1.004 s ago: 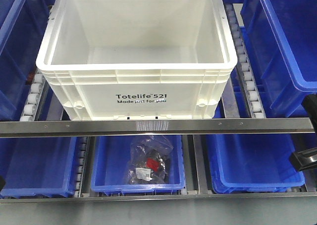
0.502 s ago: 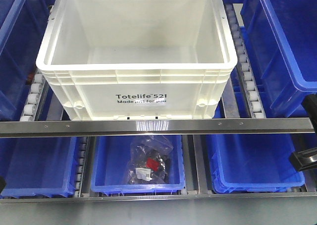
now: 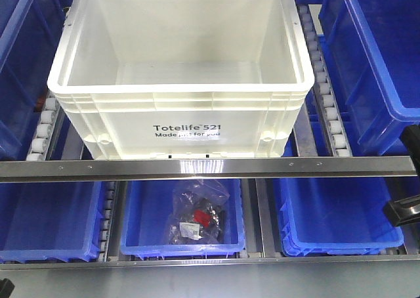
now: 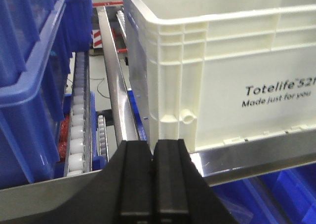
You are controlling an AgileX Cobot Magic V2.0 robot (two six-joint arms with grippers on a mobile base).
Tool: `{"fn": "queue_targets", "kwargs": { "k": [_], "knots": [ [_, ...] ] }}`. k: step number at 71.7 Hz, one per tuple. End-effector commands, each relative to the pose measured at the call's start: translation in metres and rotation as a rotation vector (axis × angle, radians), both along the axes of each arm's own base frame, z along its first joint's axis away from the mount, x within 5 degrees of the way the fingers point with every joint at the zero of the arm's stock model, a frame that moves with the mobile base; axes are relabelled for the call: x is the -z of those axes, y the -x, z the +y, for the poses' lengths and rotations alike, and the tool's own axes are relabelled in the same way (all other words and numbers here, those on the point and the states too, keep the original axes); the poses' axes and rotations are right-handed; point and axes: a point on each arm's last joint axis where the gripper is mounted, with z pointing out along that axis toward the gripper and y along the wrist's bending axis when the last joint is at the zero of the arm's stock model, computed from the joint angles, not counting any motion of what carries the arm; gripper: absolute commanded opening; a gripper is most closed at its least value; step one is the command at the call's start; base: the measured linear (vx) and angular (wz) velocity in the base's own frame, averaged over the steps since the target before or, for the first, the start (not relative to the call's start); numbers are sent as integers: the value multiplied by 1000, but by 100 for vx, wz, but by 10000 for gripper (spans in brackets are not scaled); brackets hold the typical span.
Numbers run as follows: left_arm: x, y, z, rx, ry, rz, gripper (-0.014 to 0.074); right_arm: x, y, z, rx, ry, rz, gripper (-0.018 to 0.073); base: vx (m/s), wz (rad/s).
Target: Place moving items into box and shelve
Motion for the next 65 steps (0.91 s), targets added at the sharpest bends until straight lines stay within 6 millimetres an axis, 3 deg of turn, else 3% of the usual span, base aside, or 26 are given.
{"fn": "queue_targets", "kwargs": {
  "k": [1,65],
  "knots": [
    [0,0,1,-7,7,-63,-27,-17,-2,-2,22,-16,-101,-15,0,0],
    [0,0,1,-7,8,-63,-27,-17,-2,-1,13,42,-120,-15,0,0]
  ]
}}
